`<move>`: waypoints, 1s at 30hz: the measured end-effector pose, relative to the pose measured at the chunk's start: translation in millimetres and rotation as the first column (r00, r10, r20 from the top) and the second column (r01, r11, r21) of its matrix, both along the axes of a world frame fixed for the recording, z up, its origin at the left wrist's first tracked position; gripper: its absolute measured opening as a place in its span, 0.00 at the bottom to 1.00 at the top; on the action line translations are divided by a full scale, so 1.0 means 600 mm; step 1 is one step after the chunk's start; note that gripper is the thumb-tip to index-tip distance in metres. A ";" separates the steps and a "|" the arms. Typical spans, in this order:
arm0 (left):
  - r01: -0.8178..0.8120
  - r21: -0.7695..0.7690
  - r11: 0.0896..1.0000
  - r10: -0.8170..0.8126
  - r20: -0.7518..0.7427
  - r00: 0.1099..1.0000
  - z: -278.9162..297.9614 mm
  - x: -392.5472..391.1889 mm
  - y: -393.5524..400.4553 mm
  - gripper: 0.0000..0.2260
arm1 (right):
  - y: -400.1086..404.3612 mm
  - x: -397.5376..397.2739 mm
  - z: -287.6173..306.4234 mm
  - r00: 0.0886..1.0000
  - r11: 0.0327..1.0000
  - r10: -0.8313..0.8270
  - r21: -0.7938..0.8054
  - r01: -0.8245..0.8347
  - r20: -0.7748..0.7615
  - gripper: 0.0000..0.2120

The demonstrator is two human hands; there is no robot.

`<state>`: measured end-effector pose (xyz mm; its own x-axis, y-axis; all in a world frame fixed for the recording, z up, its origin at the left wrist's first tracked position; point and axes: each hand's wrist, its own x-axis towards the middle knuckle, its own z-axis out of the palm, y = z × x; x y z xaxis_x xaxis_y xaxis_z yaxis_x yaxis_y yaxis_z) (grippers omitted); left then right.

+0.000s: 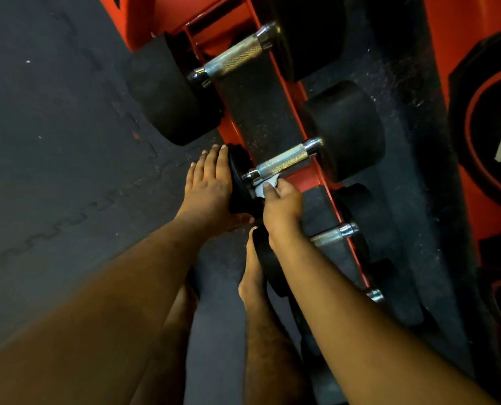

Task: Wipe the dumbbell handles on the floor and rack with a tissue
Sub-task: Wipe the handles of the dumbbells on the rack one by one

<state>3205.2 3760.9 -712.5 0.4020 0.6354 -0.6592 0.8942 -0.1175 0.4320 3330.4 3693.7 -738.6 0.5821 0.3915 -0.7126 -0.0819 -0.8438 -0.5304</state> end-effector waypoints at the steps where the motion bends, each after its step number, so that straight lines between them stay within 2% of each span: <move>1: -0.003 -0.001 1.000 0.003 -0.003 1.000 0.000 0.000 0.000 0.65 | -0.002 0.000 0.012 0.996 0.996 0.086 -0.012 -0.085 0.020 0.08; 3: -0.002 -0.007 1.000 0.002 -0.004 1.000 0.002 -0.001 0.000 0.65 | 0.005 0.011 0.043 0.959 0.964 0.261 0.026 -0.265 0.110 0.11; 5: 0.000 -0.007 1.000 0.000 -0.001 1.000 0.003 -0.002 -0.001 0.65 | 0.019 0.030 0.064 0.846 0.876 0.445 0.054 -0.479 0.296 0.15; 6: 0.000 -0.010 1.000 0.000 -0.001 1.000 0.003 -0.002 -0.001 0.65 | 0.029 0.041 0.066 0.747 0.813 0.514 0.037 -0.580 0.423 0.17; 8: 0.001 -0.015 1.000 -0.001 0.009 1.000 0.002 -0.005 -0.001 0.65 | 0.052 0.075 0.054 0.463 0.649 0.621 -0.083 -0.756 0.632 0.21; 9: -0.002 -0.010 1.000 0.002 0.012 1.000 0.001 -0.005 -0.002 0.65 | 0.062 0.093 0.046 0.306 0.544 0.700 -0.204 -0.814 0.646 0.22; 10: -0.009 -0.001 1.000 0.009 0.013 1.000 0.000 -0.005 -0.003 0.65 | 0.067 0.106 0.037 0.170 0.432 0.784 -0.328 -0.841 0.596 0.24; 11: -0.012 0.003 1.000 0.012 0.015 1.000 -0.001 -0.004 -0.004 0.65 | 0.066 0.113 0.030 0.068 0.328 0.852 -0.428 -0.842 0.518 0.26; 12: -0.013 0.009 1.000 0.013 0.023 1.000 -0.003 -0.003 -0.004 0.65 | 0.062 0.115 0.025 0.003 0.259 0.887 -0.492 -0.831 0.462 0.27; 14: -0.033 0.030 0.999 0.032 0.034 0.999 -0.005 -0.003 -0.010 0.64 | 0.050 0.106 0.020 -0.038 0.222 0.894 -0.516 -0.827 0.446 0.28; 16: -0.056 0.061 0.997 0.053 0.044 0.998 -0.004 -0.003 -0.017 0.64 | 0.041 0.093 0.014 -0.076 0.177 0.880 -0.473 -0.863 0.468 0.27; 20: -0.084 0.114 0.990 0.080 0.044 0.996 0.003 0.005 -0.043 0.61 | 0.019 0.075 0.006 -0.225 -0.019 0.857 -0.406 -0.914 0.464 0.26; 23: -0.117 0.185 0.976 0.109 0.055 0.993 0.016 0.013 -0.080 0.54 | -0.002 0.078 0.020 -0.246 -0.064 0.853 -0.377 -0.924 0.460 0.25; 25: -0.106 0.203 0.974 0.094 0.067 0.993 0.027 0.017 -0.119 0.50 | -0.038 0.090 0.031 -0.216 -0.072 0.877 -0.328 -0.942 0.429 0.24; 26: -0.091 0.205 0.975 0.077 0.073 0.994 0.032 0.019 -0.140 0.49 | -0.060 0.097 0.036 -0.160 -0.038 0.900 -0.292 -0.956 0.405 0.24; 29: -0.032 0.171 0.985 0.019 0.077 0.997 0.043 0.029 -0.211 0.49 | -0.134 0.133 0.049 0.153 0.245 0.911 -0.202 -0.948 0.384 0.23; 30: -0.007 0.141 0.990 -0.003 0.072 0.997 0.043 0.035 -0.238 0.50 | -0.159 0.145 0.050 0.196 0.293 0.901 -0.208 -0.933 0.388 0.23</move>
